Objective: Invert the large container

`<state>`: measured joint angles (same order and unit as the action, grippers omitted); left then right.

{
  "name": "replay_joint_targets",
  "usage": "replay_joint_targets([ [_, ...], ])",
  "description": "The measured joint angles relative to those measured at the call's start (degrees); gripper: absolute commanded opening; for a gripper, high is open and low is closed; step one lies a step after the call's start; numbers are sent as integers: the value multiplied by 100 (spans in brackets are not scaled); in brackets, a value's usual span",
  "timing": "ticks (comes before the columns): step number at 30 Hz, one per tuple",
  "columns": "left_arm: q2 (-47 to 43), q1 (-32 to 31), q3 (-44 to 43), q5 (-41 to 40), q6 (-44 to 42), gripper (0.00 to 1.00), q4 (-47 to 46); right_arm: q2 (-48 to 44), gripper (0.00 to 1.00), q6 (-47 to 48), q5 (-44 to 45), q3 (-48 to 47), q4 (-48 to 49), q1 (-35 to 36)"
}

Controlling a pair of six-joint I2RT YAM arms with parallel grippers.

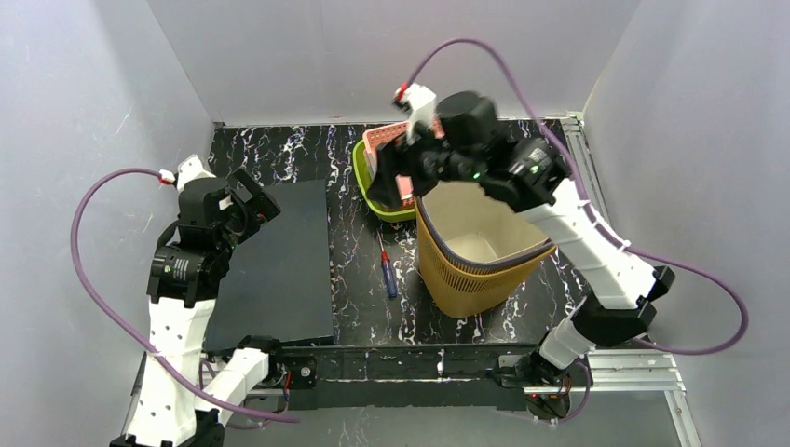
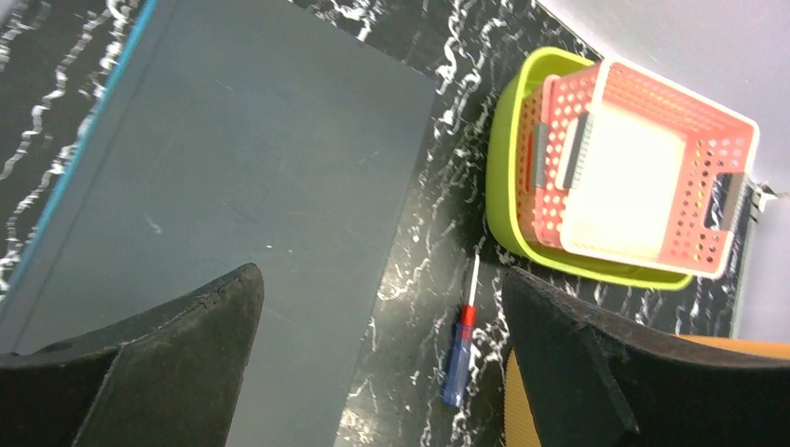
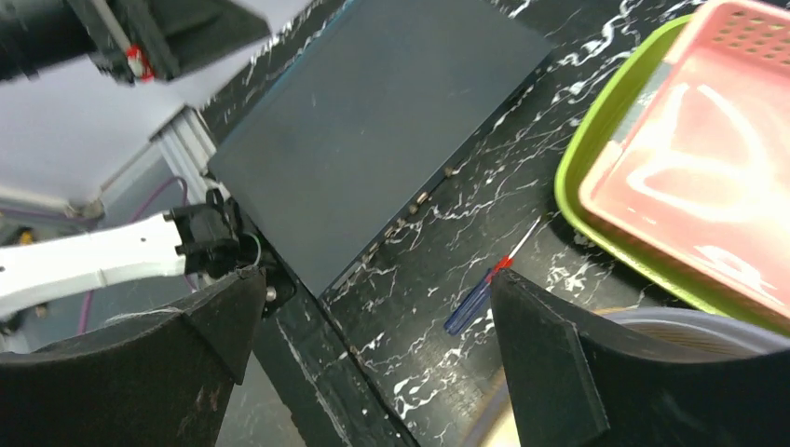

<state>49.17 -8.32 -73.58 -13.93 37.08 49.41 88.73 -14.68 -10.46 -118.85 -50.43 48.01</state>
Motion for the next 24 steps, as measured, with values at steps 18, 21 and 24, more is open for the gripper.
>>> replay_joint_targets([
  [18, -553, 0, -109, -2310, -302, 98, 994, 1506, 99, -17, 3930, -627, -846, 3023],
  [21, -579, 0, -114, -2455, -313, 98, 1060, 1679, 99, -57, 4341, -627, -957, 3215],
  [24, -581, 0, -114, -2494, -315, 98, 1102, 1851, 99, -136, 4522, -479, -1008, 3320],
])
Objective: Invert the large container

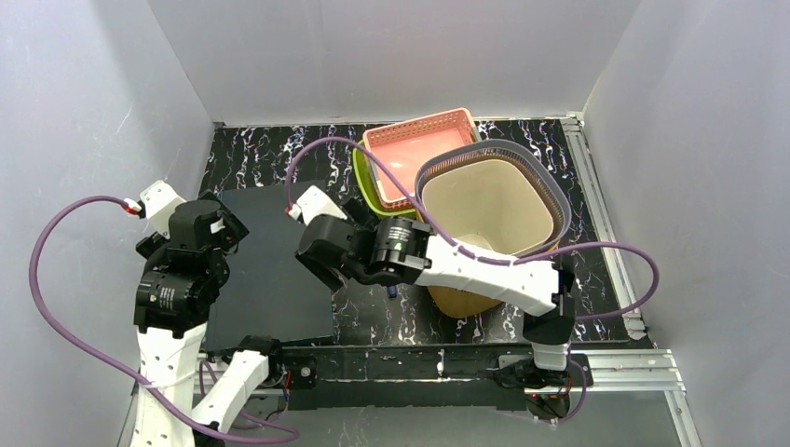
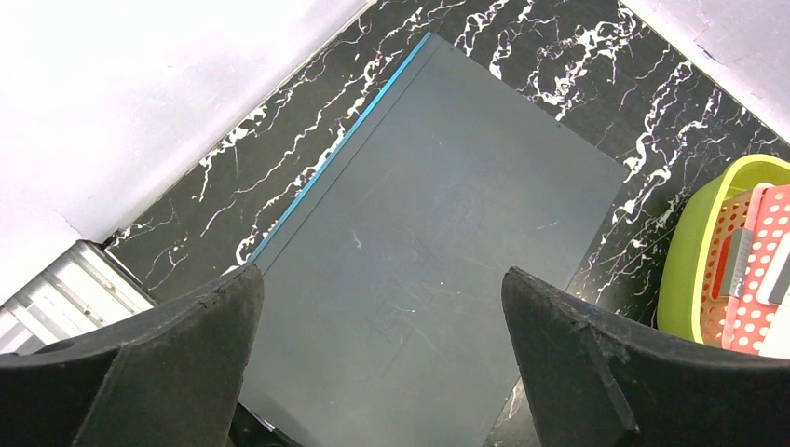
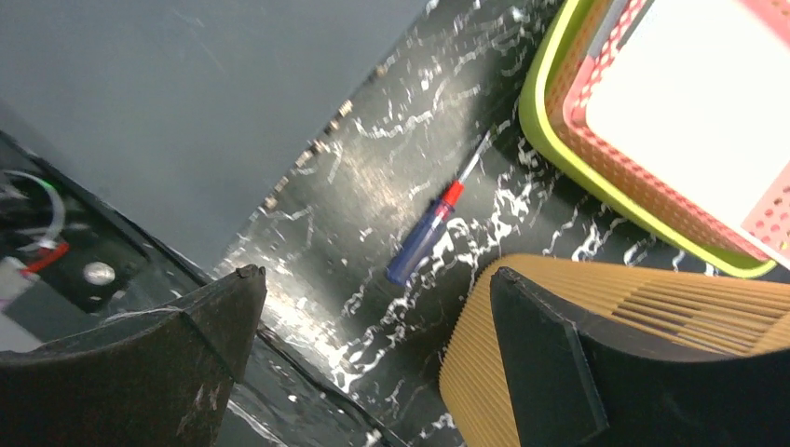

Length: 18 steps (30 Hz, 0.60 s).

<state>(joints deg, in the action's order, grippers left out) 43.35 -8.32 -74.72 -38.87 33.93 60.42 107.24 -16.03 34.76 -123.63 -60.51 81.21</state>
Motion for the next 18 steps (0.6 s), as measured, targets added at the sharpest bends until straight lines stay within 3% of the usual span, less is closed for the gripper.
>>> replay_joint_targets([
  [18, -190, 0, 264, 341, 133, 98, 101, 802, 99, -570, 813, 1589, -542, -251],
])
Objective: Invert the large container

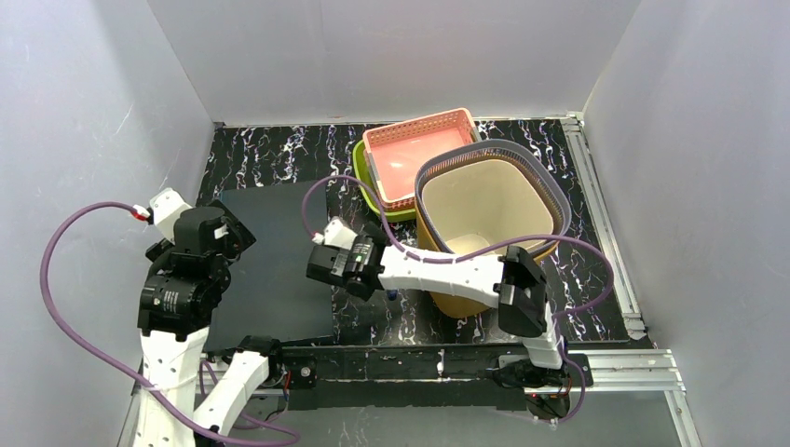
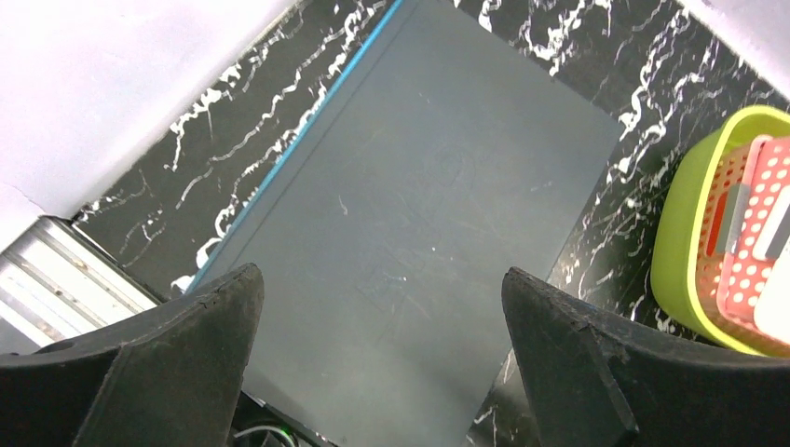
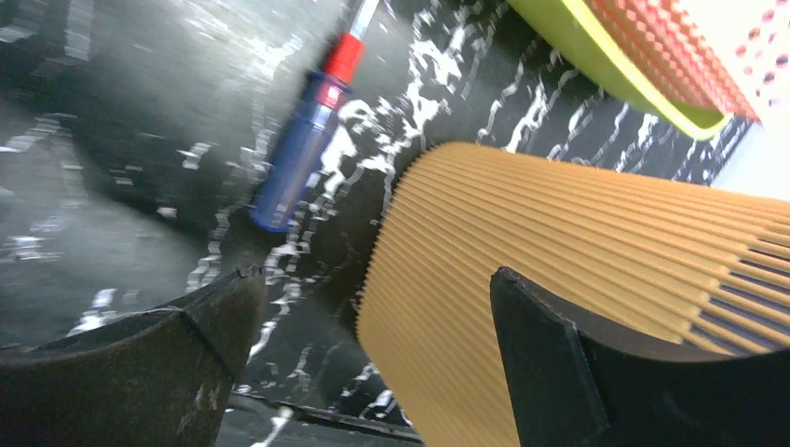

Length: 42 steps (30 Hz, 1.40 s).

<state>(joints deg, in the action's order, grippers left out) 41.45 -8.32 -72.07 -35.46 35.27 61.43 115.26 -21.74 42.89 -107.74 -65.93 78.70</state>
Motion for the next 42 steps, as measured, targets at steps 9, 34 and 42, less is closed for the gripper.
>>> replay_joint_targets([
  [9, 50, 0, 691, 970, 752, 98, 411, -535, 99, 98, -245, 918, 514, -599],
  [34, -363, -127, 2778, 4107, 2850, 98, 1019, -1609, 99, -437, -748, 1770, 2184, -529],
  [42, -494, -1060, 3241, 4175, 3729, 98, 636, -1882, 99, -562, -627, 1947, 2459, -597],
])
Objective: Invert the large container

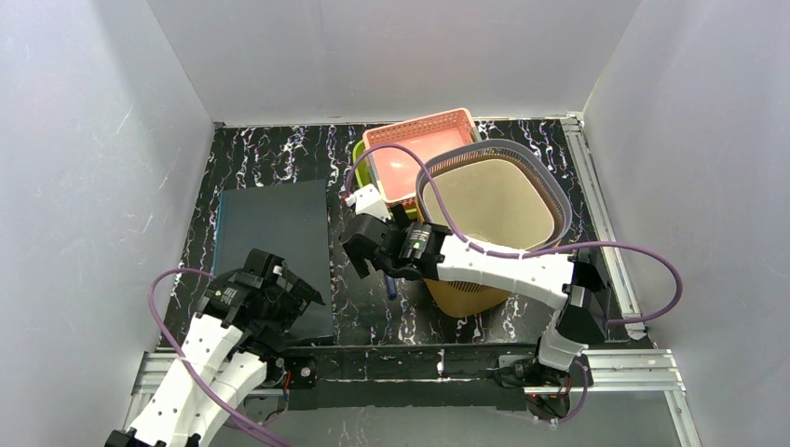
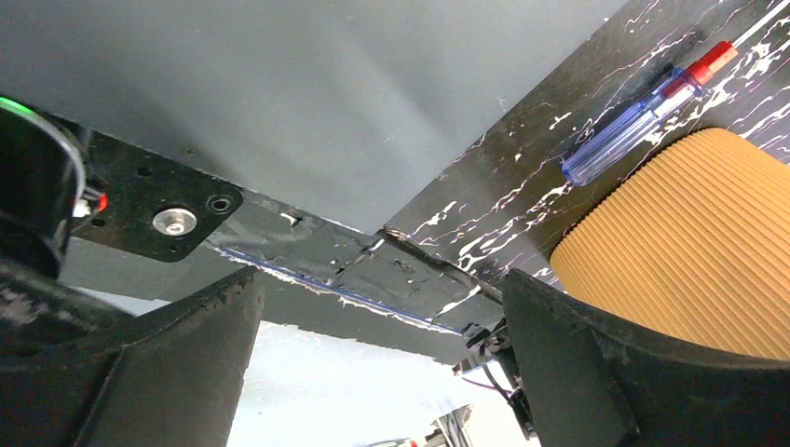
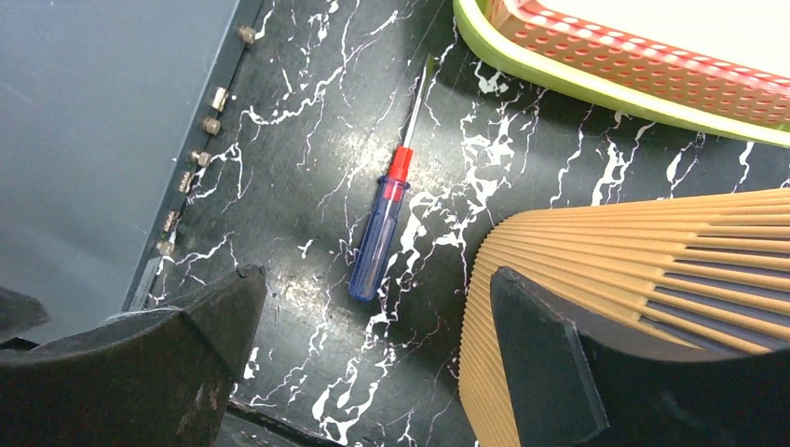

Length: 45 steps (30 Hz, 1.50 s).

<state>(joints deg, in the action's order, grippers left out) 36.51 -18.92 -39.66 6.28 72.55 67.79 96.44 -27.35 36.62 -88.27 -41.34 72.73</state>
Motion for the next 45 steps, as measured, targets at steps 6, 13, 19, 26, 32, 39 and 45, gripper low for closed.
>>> replay_joint_targets([
  [6, 195, -448, 352, -66, 525, 98, -595, -61, 99, -44, 7, 9, 140, -59],
  [13, 280, -1178, 413, -343, 1106, 98, -616, -70, 99, -81, 7, 107, 201, -79],
  [19, 293, -1657, 474, -789, 1725, 98, -636, -96, 99, -101, 7, 109, 245, -109],
  [26, 382, -2223, 831, -1283, 2310, 98, -1137, -107, 99, -98, 4, 109, 245, -133],
  [32, 568, -2422, 833, -1423, 2586, 96, -1182, -116, 99, -101, 2, 109, 245, -160],
  [39, 1003, -2481, 723, -1703, 2658, 91, -1014, -116, 99, -103, -83, 109, 247, -190],
  [45, 1187, -2479, 669, -1851, 2583, 90, -901, -116, 99, -125, -262, 109, 251, -219],
])
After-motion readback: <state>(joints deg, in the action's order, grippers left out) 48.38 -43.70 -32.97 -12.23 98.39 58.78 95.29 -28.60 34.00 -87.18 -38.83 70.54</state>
